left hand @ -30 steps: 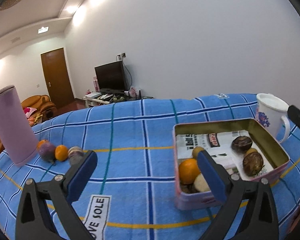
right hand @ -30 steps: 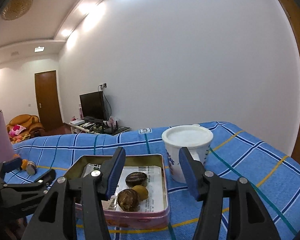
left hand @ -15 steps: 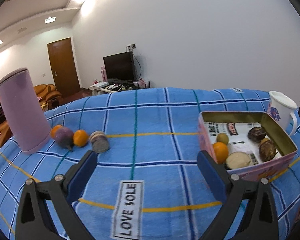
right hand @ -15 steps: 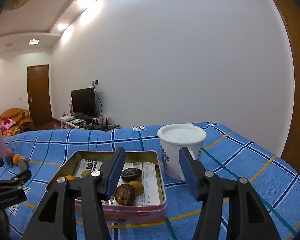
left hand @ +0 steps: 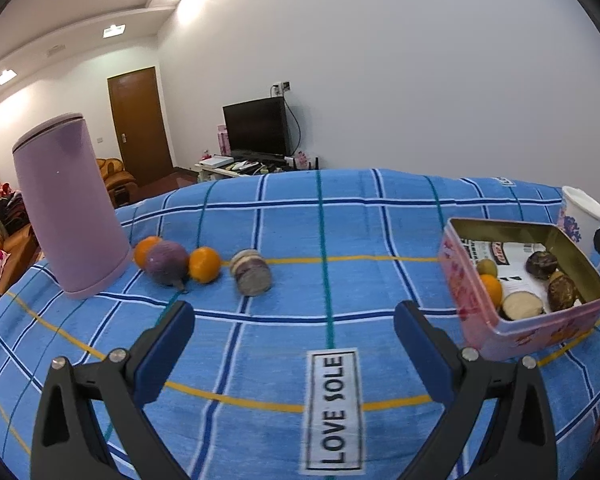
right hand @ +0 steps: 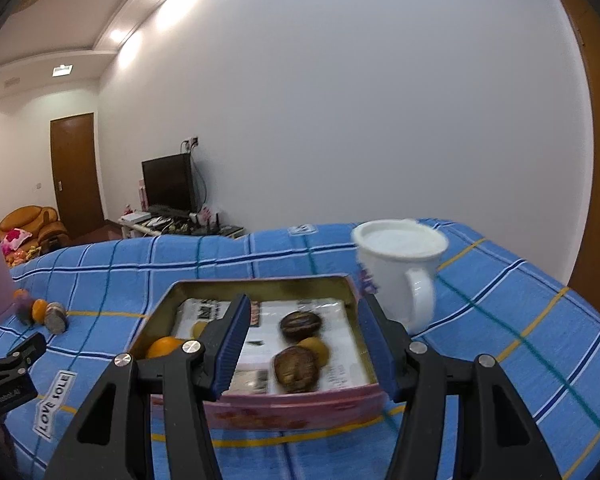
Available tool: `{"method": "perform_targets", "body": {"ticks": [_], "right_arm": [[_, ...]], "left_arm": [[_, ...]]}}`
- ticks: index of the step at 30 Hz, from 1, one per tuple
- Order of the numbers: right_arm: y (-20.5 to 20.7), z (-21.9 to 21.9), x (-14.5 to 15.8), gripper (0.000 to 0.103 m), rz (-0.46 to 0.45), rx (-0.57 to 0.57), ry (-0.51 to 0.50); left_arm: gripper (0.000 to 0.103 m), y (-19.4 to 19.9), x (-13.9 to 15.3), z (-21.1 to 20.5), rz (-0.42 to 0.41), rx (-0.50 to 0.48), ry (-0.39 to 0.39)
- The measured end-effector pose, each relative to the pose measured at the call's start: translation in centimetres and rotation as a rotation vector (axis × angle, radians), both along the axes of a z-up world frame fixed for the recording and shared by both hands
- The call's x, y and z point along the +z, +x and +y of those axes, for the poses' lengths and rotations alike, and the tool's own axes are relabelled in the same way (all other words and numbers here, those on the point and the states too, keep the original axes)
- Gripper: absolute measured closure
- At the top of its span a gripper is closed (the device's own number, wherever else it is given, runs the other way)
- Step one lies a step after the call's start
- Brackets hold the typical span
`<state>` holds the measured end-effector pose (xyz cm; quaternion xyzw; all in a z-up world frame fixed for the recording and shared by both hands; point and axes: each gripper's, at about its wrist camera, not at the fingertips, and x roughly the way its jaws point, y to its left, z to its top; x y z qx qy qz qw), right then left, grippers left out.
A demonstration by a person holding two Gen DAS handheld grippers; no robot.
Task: Organize fruits
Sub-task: 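Move both open tools back toward the fruits beside the kettle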
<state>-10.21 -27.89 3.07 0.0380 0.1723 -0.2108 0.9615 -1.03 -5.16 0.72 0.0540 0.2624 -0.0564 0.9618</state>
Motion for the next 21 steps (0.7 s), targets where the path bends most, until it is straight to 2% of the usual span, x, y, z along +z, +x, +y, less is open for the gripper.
{"method": "perform_targets", "body": {"ticks": [11, 21], "right_arm": [[3.2, 6.2, -0.4, 0.045, 0.035, 0.108, 0.013], [6.0, 10.5, -0.9, 0.045, 0.041, 0.178, 0.067]], "left_arm": [[0.001, 1.4, -0.3, 3.6, 0.010, 0.049, 0.002], [0.001, 2.7, -0.4, 6.4, 0.011, 0.086, 0.007]]}}
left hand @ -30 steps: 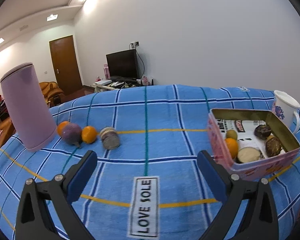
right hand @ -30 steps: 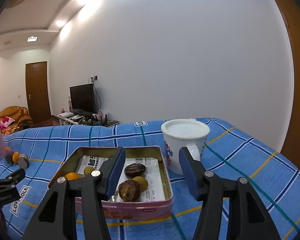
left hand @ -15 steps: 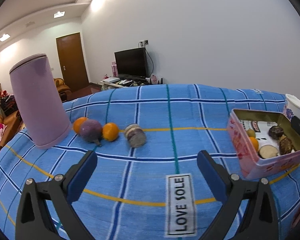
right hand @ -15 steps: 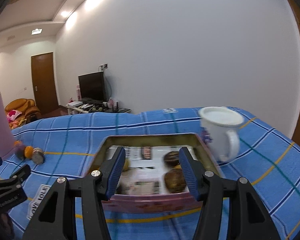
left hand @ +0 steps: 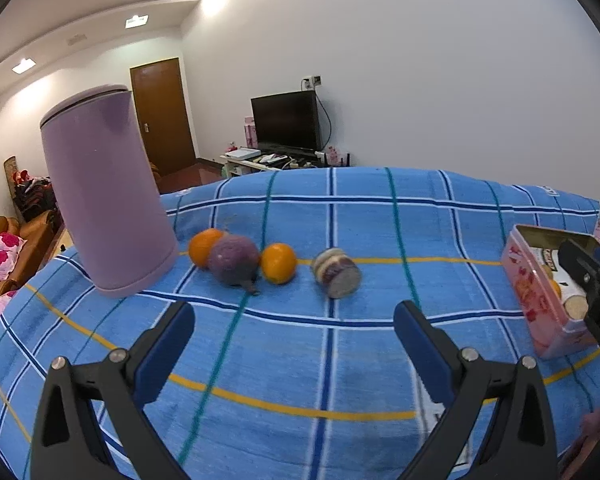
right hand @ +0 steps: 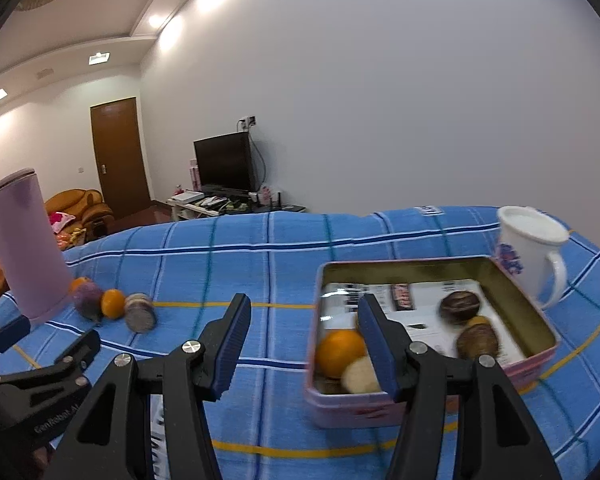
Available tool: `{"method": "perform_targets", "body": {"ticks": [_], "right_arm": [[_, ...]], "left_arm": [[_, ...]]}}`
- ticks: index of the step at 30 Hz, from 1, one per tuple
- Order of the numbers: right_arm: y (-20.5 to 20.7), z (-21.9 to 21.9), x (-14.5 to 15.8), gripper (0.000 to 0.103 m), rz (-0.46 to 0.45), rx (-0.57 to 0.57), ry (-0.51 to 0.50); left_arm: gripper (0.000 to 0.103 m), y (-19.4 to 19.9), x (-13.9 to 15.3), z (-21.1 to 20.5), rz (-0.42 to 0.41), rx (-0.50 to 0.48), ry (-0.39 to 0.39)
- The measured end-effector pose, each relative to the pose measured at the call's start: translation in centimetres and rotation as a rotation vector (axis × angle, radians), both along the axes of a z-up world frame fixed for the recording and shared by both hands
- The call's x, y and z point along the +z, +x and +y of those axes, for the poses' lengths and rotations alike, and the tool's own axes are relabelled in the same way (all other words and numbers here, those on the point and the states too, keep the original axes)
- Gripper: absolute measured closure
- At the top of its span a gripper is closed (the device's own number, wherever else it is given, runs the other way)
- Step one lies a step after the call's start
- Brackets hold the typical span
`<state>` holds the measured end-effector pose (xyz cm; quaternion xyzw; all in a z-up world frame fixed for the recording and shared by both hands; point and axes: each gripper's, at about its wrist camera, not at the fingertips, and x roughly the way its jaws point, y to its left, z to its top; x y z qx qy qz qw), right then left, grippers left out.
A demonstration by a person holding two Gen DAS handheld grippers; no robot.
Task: Organize fruits
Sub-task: 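Grasp the purple-and-white cylindrical slice with the right tool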
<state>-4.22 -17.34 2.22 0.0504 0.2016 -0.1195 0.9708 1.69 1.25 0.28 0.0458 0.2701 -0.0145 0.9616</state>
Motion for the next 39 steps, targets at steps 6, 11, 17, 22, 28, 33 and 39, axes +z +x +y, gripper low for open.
{"method": "perform_targets", "body": {"ticks": [6, 11, 17, 22, 28, 33, 39], "right_arm": [[1.5, 2.5, -0.3, 0.045, 0.011, 0.052, 0.009], [2.8, 4.1, -0.5, 0.045, 0.028, 0.096, 0.029], [4.8, 5.9, -1.0, 0.045, 0.066, 0.165, 0.052], [7.4, 8.0, -1.7, 0.045, 0.141, 0.252, 0.066], [10.6, 10.5, -2.6, 0.045, 0.224, 0.365, 0.024], [13.9, 11.6, -3.8, 0.045, 0.326, 0.397, 0.042], [16.3, 13.0, -4.8, 0.045, 0.405, 0.424, 0.029]], "left_arm": [[0.001, 1.1, -0.2, 2.0, 0.016, 0.029, 0.002], [0.001, 3.0, -0.6, 4.7, 0.051, 0.082, 0.002], [0.001, 4.9, -1.3, 8.5, 0.098, 0.179, -0.021], [0.001, 5.9, -2.1, 10.7, 0.149, 0.233, -0.079], [0.001, 5.9, -2.3, 11.9, 0.148, 0.251, -0.105], [0.002, 6.3, -2.5, 12.7, 0.165, 0.274, -0.126], [0.003, 6.5, -2.6, 12.9, 0.176, 0.283, -0.125]]}}
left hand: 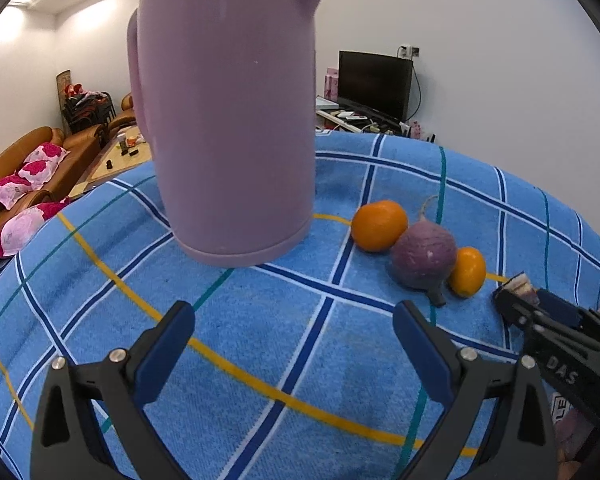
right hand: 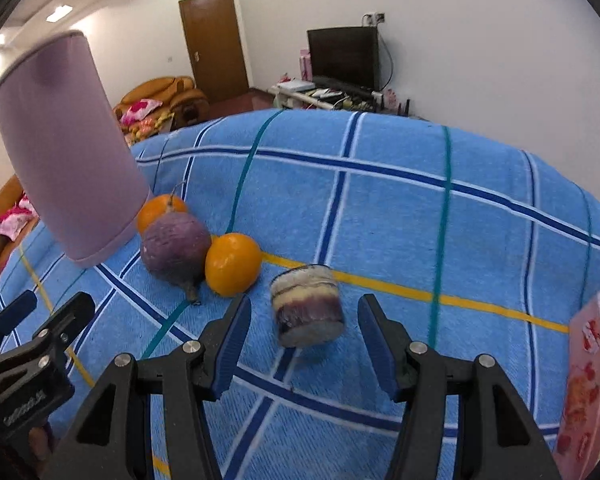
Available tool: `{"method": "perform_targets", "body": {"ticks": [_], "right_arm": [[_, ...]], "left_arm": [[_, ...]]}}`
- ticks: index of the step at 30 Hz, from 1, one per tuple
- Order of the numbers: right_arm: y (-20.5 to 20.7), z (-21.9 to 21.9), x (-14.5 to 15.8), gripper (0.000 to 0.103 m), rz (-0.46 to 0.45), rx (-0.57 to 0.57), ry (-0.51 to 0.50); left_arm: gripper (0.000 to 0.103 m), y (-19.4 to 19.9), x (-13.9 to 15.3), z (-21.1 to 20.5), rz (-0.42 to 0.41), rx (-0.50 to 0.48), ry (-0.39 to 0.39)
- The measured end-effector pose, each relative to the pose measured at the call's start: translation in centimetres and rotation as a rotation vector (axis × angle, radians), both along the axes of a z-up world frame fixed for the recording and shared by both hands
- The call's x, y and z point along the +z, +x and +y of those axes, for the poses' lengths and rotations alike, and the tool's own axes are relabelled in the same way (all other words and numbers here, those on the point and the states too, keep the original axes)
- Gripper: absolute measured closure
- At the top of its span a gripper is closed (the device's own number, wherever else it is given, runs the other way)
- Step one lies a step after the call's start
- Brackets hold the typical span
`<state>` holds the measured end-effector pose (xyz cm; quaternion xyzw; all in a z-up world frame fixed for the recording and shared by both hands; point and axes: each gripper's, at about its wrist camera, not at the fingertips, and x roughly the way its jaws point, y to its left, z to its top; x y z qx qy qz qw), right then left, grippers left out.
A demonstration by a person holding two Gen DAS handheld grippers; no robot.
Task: Organize fruits
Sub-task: 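Grasp the purple-and-white cylindrical slice with the right tool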
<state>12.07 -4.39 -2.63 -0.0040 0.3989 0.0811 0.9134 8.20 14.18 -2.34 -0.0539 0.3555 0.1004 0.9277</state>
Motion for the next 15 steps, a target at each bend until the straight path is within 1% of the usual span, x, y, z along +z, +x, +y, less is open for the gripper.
{"method": "perform_targets", "body": {"ticks": [4, 5, 6, 7, 11, 15], "right_arm": [[0.7, 0.6, -0.5, 0.047, 0.026, 0.014, -0.027], [0.9, 0.7, -0.6, 0.050, 0.034, 0.014, -0.032], [1.1, 0.7, -0.8, 0.058, 0.045, 0.009, -0.038], [1.4, 0.6, -1.0, 0.063, 0.059, 0.003, -0.039], [1.4, 0.5, -1.1, 0.063, 0.060, 0.007, -0.040], [1.1, 0.3, -1.0, 0.064, 0.057, -0.001, -0.032]], "left_arm": [[0.003, 0.0, 0.0, 0.0, 0.004, -0.001, 0.003], [0.003, 0.0, 0.0, -0.1, 0.005, -0.002, 0.003], [0.003, 0.0, 0.0, 0.0, 0.004, -0.004, 0.003], [0.003, 0.0, 0.0, -0.1, 0.002, -0.007, 0.003], [0.004, 0.1, 0.0, -0.2, 0.000, -0.015, 0.007], [0.005, 0.0, 0.1, 0.0, -0.007, -0.021, -0.010]]}}
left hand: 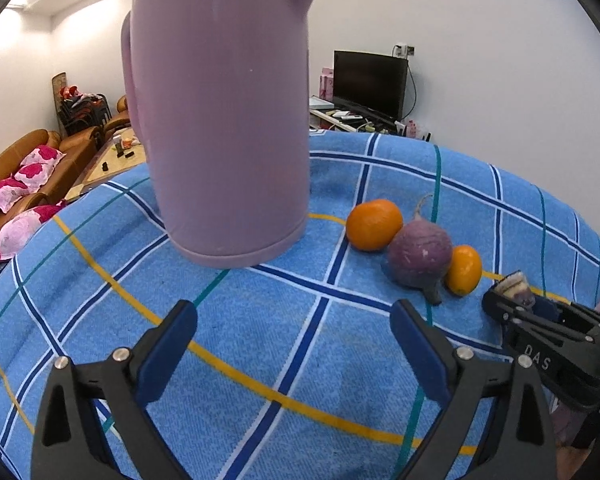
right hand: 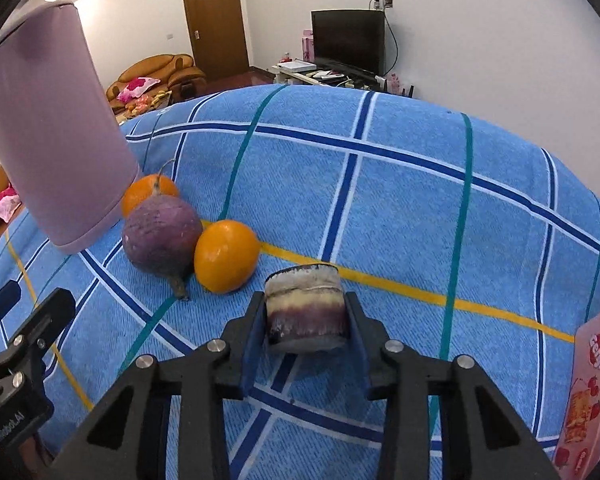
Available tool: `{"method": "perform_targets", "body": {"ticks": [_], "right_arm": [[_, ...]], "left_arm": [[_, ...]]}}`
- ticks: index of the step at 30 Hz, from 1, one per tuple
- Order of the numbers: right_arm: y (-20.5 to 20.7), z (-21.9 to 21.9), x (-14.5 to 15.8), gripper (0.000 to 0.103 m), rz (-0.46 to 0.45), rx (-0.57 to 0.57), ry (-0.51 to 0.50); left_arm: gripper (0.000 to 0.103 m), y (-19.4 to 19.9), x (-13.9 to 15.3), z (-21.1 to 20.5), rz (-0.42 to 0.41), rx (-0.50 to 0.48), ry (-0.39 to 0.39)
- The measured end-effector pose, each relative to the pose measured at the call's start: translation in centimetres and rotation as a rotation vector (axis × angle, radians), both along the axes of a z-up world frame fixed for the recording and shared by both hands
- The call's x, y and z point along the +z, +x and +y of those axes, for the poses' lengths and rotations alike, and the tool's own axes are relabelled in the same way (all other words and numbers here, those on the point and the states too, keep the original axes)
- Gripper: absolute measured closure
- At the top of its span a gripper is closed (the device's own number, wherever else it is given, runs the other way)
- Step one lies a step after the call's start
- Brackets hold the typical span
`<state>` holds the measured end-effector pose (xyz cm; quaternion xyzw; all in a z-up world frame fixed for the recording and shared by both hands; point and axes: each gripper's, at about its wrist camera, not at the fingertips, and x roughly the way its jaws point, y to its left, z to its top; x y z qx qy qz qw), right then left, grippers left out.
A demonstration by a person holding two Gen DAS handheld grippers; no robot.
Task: Organize fruits
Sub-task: 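Grasp the purple-and-white cylindrical slice with the right tool, then grasp the purple radish with the left tool while the right tool holds the slice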
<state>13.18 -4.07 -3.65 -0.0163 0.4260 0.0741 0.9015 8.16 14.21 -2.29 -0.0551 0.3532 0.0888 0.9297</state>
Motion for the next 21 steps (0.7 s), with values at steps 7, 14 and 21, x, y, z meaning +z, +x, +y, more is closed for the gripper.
{"method": "perform_targets", "body": {"ticks": [7, 14, 21], "right_arm": [[-4.0, -2.7, 1.9, 0.064, -0.142, -0.068, 0.069], [-8.3, -4.8, 3.4, 0.064, -0.254, -0.117, 0.078], [-10.8, -6.1, 3.8, 0.064, -0.285, -0.132, 0.092]], "left_arm": [[0.006, -0.4, 0.4, -0.1, -0.037, -0.016, 0.002], [0.016, -0.8, 0.8, -0.3, -0.089, -0.074, -0.054], [0.024, -1.3, 1.4, -1.6, -0.135, -0.157, -0.065]]}}
